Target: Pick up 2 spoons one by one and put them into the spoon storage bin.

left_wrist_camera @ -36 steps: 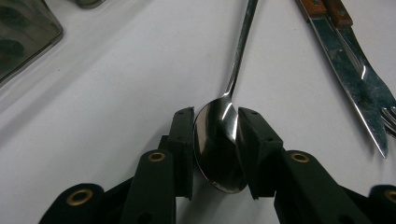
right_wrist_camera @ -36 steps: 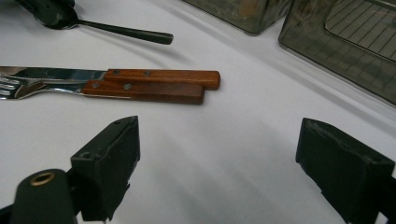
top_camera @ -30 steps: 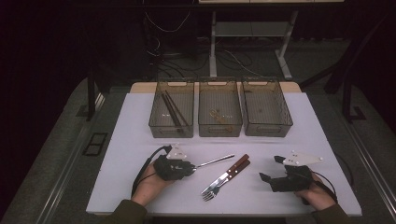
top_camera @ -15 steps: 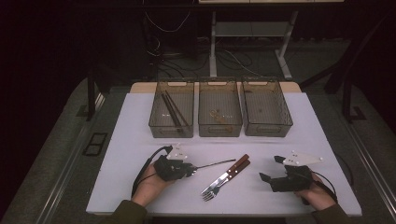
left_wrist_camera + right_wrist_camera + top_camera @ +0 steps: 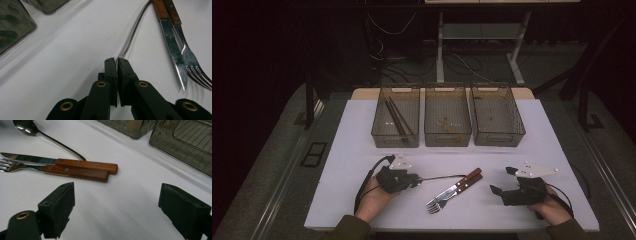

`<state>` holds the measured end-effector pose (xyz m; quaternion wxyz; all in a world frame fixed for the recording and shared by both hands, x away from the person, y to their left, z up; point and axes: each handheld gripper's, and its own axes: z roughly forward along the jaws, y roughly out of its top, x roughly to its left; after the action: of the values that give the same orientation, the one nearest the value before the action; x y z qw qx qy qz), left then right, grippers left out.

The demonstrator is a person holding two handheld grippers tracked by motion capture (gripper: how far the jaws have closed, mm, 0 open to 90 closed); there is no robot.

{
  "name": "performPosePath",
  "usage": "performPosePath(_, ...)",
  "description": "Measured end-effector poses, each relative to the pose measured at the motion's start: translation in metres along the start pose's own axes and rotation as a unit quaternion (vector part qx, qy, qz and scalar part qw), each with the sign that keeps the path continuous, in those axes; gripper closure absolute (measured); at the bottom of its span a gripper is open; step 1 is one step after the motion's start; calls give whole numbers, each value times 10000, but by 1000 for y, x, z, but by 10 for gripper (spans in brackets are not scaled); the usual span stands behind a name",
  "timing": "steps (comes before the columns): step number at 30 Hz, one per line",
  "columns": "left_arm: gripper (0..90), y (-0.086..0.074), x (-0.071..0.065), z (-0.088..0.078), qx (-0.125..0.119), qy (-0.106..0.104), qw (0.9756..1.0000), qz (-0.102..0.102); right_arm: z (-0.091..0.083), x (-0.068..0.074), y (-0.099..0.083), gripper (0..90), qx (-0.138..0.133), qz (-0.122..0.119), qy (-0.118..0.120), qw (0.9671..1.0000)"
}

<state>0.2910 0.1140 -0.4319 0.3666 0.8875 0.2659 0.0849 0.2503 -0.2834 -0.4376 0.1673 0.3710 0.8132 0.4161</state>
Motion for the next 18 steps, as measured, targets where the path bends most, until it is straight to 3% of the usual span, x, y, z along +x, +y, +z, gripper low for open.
performPosePath(11, 864, 0, 5, -9, -255, 116, 9996, -87, 0, 1, 0, 140, 2, 20, -5, 10000)
performPosePath(18, 863, 0, 9, -15, -451, 152, 9988, -99, 4, 4, 1, 140, -131, -13, -115, 9998)
